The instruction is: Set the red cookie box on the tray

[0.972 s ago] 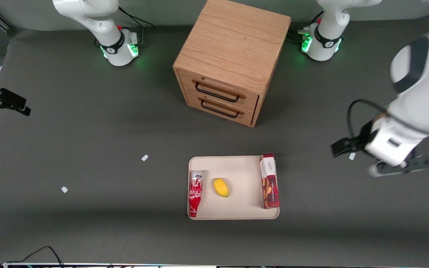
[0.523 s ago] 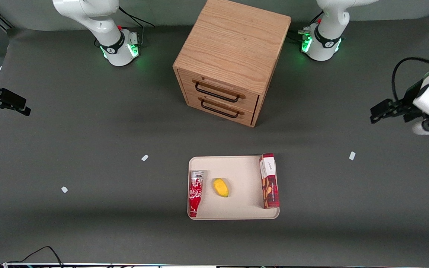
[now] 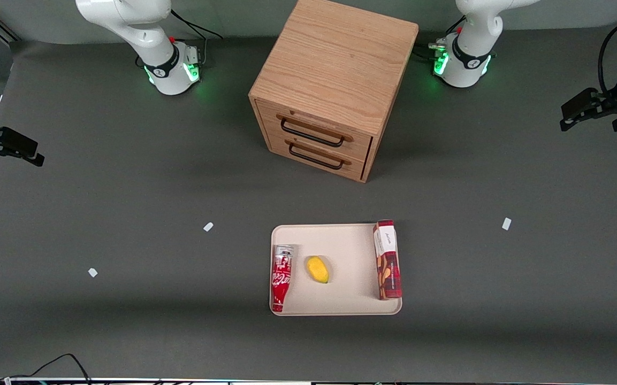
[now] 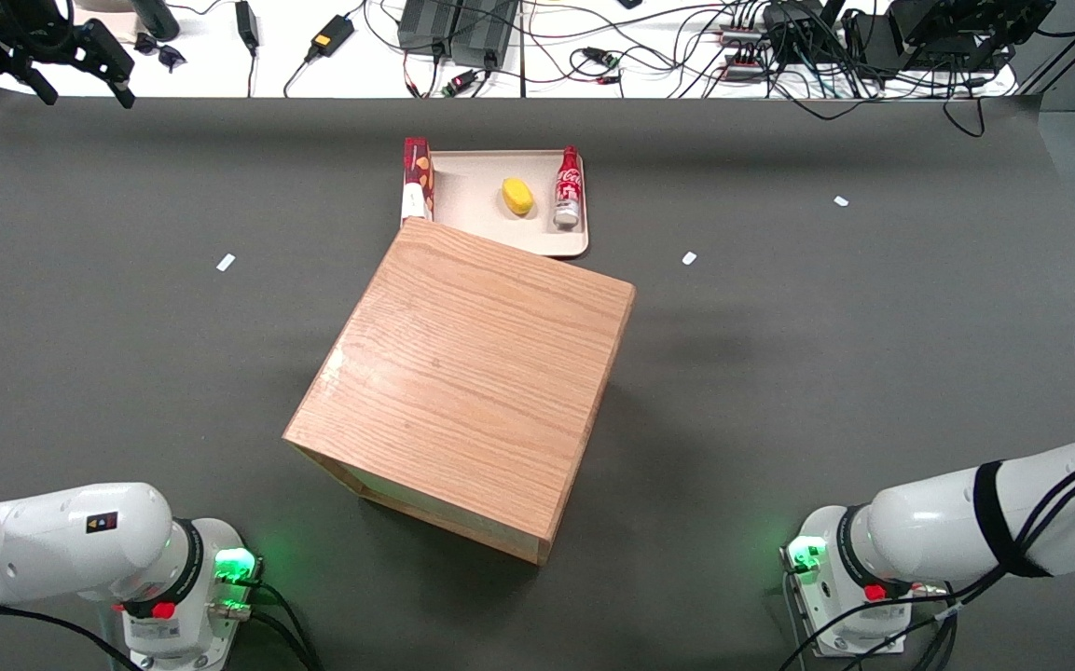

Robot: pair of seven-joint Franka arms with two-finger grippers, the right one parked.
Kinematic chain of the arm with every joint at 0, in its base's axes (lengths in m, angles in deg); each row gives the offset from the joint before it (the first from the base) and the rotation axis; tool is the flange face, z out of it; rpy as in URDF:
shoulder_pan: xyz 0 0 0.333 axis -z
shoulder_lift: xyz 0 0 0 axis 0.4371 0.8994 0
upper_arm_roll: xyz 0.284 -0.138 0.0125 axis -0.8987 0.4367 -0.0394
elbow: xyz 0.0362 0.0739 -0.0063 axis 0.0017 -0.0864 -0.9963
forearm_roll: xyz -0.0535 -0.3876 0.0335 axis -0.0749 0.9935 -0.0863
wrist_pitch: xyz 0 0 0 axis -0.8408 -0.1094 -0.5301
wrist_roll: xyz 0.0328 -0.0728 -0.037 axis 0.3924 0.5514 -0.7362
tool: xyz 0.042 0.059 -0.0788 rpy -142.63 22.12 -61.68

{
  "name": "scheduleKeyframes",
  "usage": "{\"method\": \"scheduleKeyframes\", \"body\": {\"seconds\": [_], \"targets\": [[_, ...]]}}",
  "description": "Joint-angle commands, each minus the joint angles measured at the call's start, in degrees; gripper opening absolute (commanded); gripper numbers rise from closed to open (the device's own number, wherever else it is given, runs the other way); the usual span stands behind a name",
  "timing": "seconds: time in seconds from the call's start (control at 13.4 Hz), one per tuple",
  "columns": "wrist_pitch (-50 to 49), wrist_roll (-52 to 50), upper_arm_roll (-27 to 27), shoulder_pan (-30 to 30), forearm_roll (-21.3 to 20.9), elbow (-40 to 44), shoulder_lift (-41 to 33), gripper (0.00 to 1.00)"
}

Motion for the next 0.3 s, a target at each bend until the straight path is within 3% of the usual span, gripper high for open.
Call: {"method": "scheduleKeyframes", "body": {"seconds": [0.0, 0.22], "targets": [[-0.6, 1.3, 0.4, -0.8, 0.6, -1.3, -2.3, 1.0], [-1.9, 1.3, 0.4, -0.5, 0.5, -0.8, -1.7, 1.0]]}}
